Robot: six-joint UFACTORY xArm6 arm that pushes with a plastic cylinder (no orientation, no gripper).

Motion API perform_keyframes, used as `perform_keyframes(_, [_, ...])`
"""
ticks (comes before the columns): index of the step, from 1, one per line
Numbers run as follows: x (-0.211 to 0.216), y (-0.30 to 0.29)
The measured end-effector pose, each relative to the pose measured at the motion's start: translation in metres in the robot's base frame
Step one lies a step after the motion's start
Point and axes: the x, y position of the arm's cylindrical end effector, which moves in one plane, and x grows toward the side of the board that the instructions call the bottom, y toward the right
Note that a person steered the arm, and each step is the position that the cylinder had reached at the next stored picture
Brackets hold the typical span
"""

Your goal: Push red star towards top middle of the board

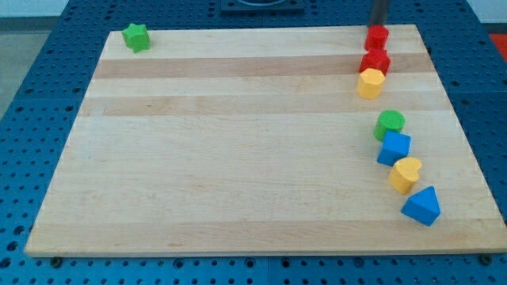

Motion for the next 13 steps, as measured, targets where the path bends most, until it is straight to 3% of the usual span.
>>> perform_keyframes(2, [0.024, 0.059])
perform_keyframes(4, [0.097, 0.059])
perform_keyframes(5, [0.113, 0.054])
perform_keyframes(13, [0.118, -0.191])
